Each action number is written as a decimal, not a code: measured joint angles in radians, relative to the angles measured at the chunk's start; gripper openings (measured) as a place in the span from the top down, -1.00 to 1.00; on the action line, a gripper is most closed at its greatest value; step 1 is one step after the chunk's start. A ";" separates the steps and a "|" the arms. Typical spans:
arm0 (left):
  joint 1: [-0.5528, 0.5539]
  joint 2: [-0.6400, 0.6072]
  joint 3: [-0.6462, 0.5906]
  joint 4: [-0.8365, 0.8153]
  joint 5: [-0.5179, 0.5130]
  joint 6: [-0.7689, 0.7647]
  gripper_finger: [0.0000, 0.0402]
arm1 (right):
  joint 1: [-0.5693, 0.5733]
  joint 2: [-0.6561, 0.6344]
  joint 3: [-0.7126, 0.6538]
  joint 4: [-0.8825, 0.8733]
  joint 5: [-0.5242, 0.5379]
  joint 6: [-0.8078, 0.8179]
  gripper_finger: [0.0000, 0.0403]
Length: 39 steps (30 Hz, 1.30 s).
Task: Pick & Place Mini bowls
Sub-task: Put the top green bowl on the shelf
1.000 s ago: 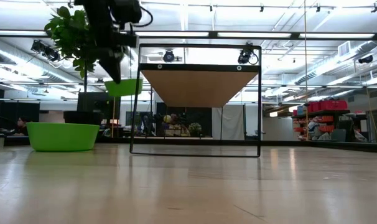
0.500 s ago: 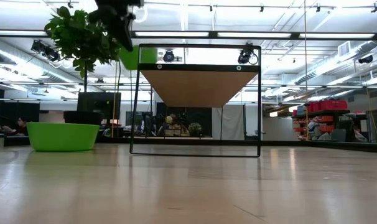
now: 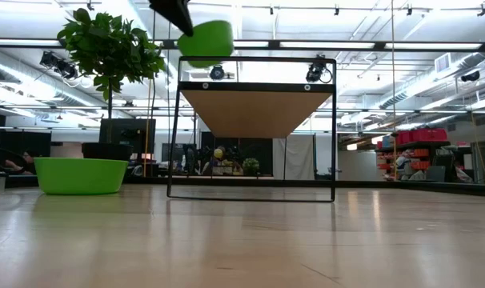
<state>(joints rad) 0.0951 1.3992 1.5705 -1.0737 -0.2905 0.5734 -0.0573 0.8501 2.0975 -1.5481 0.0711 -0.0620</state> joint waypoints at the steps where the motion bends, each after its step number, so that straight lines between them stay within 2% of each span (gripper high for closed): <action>1: -0.010 0.009 0.010 -0.002 0.000 0.013 1.00 | 0.000 0.000 0.000 0.000 0.000 0.000 0.97; 19: -0.126 0.220 0.180 0.008 0.078 0.167 1.00 | 0.000 0.000 0.000 0.000 0.000 0.000 0.97; 39: -0.130 0.356 0.202 -0.004 0.059 0.258 1.00 | 0.000 0.000 0.000 0.000 0.000 0.000 0.97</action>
<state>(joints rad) -0.0352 1.7549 1.7728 -1.0778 -0.2317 0.8314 -0.0570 0.8499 2.0975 -1.5482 0.0711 -0.0620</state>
